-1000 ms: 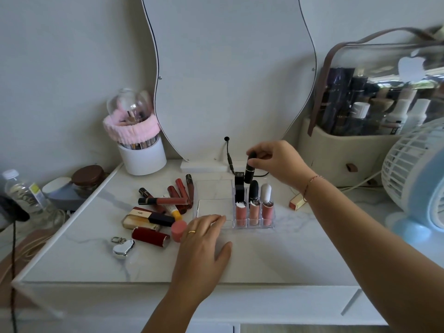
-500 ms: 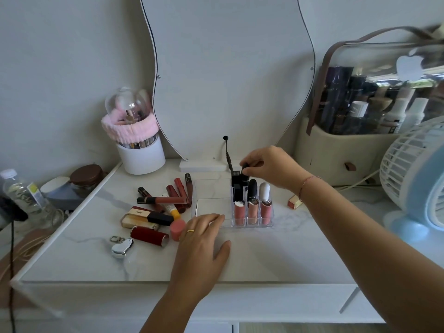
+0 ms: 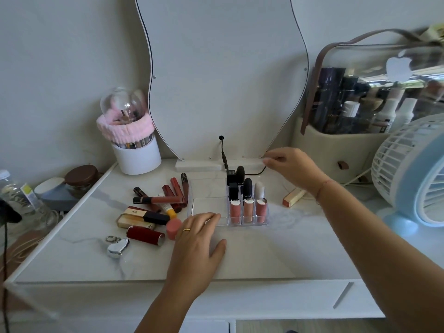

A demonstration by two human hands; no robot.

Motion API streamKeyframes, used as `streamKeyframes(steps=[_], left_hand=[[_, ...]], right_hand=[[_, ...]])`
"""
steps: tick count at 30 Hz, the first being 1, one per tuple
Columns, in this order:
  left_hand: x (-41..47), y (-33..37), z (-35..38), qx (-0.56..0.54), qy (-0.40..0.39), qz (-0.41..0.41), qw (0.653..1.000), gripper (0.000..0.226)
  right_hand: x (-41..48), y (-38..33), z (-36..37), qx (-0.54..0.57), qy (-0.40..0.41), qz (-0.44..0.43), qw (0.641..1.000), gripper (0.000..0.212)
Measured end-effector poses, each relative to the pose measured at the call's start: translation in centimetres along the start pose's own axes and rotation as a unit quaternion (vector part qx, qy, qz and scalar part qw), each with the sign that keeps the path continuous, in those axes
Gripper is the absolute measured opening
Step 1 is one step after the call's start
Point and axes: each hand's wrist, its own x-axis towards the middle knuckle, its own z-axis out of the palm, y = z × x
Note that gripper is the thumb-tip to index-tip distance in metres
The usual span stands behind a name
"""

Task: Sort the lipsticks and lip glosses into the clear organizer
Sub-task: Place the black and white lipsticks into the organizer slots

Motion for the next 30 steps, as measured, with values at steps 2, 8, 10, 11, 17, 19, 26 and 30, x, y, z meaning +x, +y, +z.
streamKeyframes(steps=[2,8,10,11,17,19,26,30], left_hand=[[0.0,0.0,0.1,0.001,0.001,-0.001,1.000,0.049],[0.0,0.0,0.1,0.002,0.008,-0.004,1.000,0.047],[0.0,0.1,0.0,0.005,0.007,-0.005,1.000,0.048],[0.0,0.1,0.0,0.004,0.006,-0.006,1.000,0.048],[0.0,0.2,0.0,0.005,0.002,-0.009,1.000,0.048],[0.0,0.2,-0.1,0.006,0.003,-0.008,1.000,0.047],[0.0,0.3,-0.1,0.001,0.000,-0.010,1.000,0.048],[0.0,0.2,-0.1,0.002,0.002,-0.004,1.000,0.048]], right_hand=[[-0.8,2.8,-0.7,-0.031,0.021,0.075,0.996,0.049],[-3.4,6.5,1.0,-0.102,-0.007,0.189,0.977,0.056],[-3.8,6.8,1.4,-0.093,-0.002,0.191,0.977,0.055],[-3.9,6.9,1.5,-0.087,-0.003,0.195,0.977,0.056],[-4.0,6.8,2.0,0.008,0.025,0.176,0.984,0.077],[-4.0,6.5,2.2,0.057,0.066,0.140,0.986,0.076],[-3.6,3.4,0.5,0.104,0.147,0.021,0.983,0.040],[-3.2,0.1,-1.1,0.141,0.153,-0.051,0.977,0.037]])
